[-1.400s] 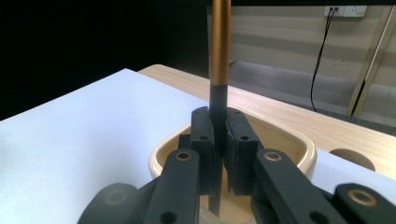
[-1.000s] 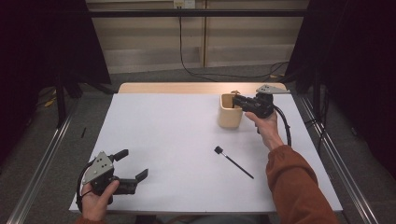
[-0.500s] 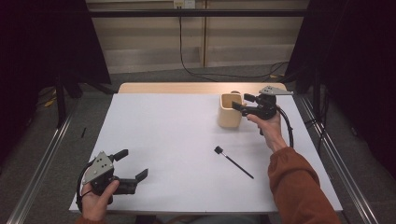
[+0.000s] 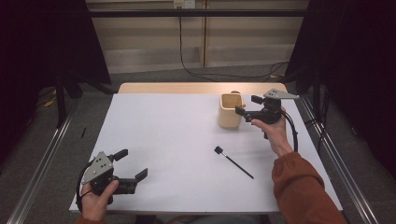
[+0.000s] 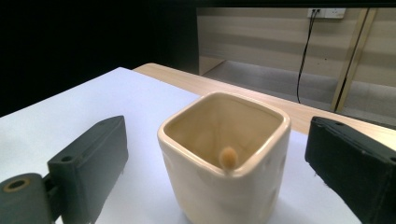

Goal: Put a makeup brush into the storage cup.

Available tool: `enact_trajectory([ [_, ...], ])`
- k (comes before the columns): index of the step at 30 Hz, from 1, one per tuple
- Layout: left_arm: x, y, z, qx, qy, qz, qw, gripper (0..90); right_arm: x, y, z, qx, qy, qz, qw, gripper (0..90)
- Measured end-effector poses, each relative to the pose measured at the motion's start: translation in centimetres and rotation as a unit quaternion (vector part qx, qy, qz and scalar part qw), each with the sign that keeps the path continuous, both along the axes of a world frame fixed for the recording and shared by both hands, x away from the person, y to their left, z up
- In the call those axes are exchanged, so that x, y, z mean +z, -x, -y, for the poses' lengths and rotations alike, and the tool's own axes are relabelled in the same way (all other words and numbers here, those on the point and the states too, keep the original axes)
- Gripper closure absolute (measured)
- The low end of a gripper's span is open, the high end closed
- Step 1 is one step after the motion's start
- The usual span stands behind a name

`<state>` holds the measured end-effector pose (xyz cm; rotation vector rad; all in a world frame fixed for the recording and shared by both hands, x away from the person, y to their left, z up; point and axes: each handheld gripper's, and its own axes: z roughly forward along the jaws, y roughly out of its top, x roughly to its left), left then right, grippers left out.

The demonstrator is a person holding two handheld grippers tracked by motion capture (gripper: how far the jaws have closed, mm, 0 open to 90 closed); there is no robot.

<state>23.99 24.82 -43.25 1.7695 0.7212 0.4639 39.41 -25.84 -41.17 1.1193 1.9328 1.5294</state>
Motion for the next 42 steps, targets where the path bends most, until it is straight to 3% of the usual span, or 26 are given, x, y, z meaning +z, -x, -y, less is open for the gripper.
enact_trajectory([
  [6,0.0,-0.1,0.0,0.002,0.001,-0.001,1.0,2.4,0.1,1.0,0.4,0.001,-0.01,0.001,0.9999,1.1],
  [27,0.1,-0.2,-0.2,0.013,0.011,0.0,0.9999,2.3,0.1,4.9,0.5,-0.005,0.003,0.001,1.0,1.6],
  [42,0.1,-0.3,-0.4,0.021,0.012,0.0,0.9997,2.3,-0.3,8.5,2.1,-0.019,0.004,-0.004,0.9998,2.4],
])
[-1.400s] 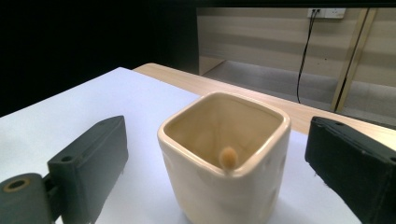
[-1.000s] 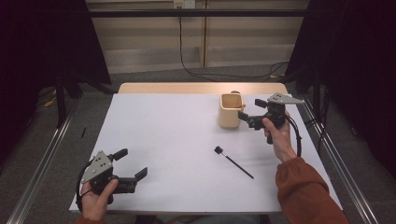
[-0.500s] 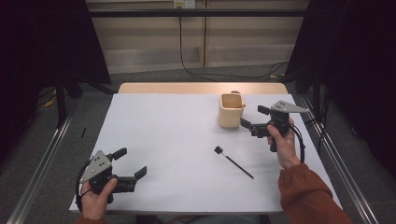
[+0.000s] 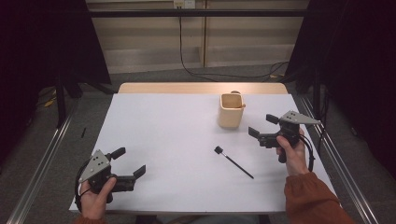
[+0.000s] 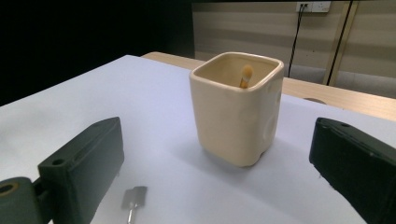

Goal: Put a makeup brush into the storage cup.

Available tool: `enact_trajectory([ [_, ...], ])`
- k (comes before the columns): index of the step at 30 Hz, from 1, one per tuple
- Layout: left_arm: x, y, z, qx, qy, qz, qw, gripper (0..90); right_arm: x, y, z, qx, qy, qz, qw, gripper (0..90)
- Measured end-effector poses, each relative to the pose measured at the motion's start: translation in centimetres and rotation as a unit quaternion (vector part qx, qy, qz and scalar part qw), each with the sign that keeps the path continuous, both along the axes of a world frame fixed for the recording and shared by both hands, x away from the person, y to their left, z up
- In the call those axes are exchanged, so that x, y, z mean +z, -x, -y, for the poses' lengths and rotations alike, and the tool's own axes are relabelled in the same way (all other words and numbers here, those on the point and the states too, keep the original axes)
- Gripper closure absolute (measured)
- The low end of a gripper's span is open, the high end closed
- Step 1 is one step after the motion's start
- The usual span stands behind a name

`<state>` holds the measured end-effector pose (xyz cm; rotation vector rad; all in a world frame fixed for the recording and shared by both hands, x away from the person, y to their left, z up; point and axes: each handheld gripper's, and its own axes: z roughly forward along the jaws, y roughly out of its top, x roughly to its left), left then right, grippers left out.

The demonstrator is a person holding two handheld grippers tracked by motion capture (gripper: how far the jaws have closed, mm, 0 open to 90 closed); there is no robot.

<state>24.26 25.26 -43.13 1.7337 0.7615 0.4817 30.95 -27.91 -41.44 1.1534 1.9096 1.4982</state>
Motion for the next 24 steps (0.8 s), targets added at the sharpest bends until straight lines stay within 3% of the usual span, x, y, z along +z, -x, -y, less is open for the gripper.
enact_trajectory([
  [24,0.3,0.8,0.2,0.005,0.006,0.007,0.9999,2.3,-1.2,7.5,1.8,-0.018,-0.001,-0.003,0.9998,2.8],
])
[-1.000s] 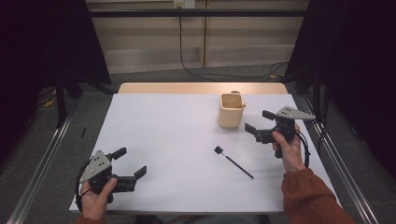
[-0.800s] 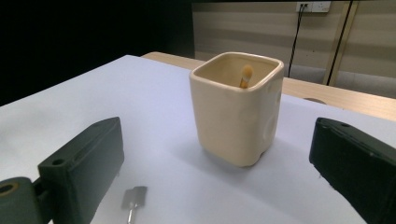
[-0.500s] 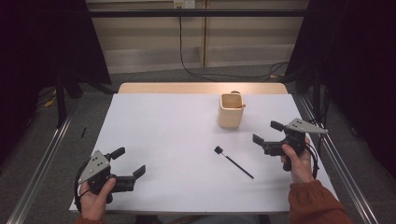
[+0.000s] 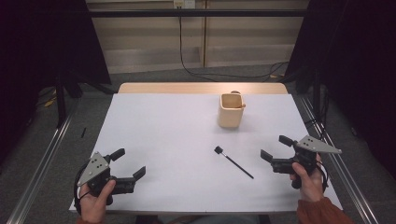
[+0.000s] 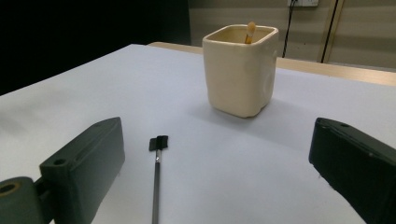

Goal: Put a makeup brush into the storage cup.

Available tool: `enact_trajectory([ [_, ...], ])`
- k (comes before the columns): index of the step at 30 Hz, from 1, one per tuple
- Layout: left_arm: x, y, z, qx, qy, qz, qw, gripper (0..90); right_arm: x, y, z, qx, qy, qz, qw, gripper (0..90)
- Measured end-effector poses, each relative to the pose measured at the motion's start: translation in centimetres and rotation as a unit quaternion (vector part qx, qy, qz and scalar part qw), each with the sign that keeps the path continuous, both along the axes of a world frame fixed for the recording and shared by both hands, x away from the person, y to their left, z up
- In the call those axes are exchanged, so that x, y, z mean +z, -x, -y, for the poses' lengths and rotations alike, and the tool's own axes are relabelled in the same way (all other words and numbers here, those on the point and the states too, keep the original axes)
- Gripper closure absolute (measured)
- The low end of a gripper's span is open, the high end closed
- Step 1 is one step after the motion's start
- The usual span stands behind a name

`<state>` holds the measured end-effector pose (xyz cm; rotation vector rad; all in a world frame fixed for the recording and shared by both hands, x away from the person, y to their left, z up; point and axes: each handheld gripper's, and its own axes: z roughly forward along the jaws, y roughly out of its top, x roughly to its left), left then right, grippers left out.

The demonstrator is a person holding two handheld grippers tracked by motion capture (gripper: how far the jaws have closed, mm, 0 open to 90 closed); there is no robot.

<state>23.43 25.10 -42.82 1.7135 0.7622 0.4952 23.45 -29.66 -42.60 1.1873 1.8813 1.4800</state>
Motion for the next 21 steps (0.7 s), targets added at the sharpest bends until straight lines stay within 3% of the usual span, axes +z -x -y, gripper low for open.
enact_trajectory([
  [8,0.0,0.4,0.0,-0.001,0.0,0.002,1.0,2.2,-0.3,2.2,0.7,-0.004,-0.005,0.001,1.0,2.5],
  [21,0.0,0.3,0.0,-0.004,-0.001,0.002,1.0,2.1,-0.5,2.0,0.7,0.005,-0.01,0.0,0.9999,2.1],
])
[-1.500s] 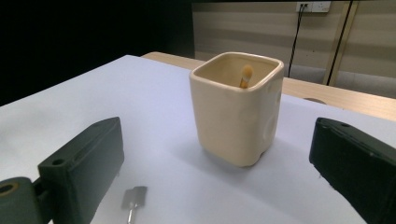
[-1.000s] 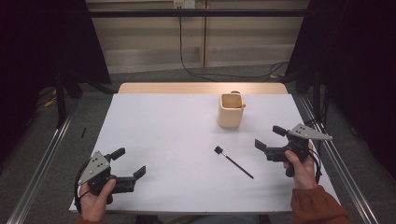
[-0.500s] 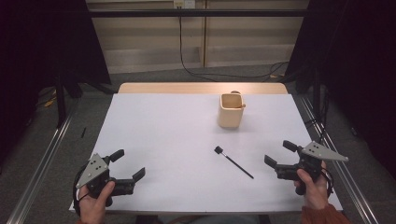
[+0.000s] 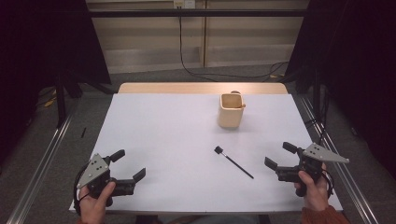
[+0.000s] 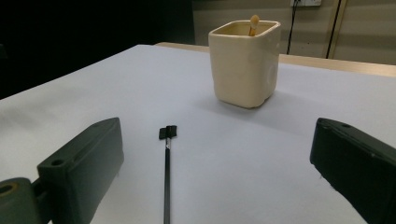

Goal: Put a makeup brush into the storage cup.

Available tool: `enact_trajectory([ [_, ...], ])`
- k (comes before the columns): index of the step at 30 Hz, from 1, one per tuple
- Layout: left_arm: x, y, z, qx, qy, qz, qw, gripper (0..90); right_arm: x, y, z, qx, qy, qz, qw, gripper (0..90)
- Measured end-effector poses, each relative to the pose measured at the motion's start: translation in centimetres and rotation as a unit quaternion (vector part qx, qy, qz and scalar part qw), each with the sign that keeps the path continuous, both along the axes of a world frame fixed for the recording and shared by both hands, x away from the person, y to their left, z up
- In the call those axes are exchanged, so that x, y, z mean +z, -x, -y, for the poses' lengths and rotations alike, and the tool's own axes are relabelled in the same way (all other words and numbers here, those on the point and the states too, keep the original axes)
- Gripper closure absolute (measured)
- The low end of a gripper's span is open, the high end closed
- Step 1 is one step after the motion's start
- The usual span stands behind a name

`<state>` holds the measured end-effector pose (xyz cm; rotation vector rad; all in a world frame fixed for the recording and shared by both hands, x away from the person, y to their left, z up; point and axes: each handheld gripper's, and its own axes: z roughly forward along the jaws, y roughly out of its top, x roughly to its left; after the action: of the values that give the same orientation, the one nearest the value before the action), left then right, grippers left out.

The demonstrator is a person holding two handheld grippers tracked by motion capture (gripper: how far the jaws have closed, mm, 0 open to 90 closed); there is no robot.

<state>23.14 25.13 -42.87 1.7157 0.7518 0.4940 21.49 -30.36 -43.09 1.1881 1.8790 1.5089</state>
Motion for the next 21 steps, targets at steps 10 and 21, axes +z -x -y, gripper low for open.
enact_trajectory([
  [10,0.0,0.0,0.0,-0.001,-0.002,0.002,1.0,2.1,0.4,-0.7,-0.9,0.023,0.007,0.004,0.9997,1.4],
  [21,0.1,0.0,0.2,-0.002,-0.005,0.002,1.0,2.1,1.1,-2.4,-1.5,0.048,0.014,0.003,0.9988,1.1],
])
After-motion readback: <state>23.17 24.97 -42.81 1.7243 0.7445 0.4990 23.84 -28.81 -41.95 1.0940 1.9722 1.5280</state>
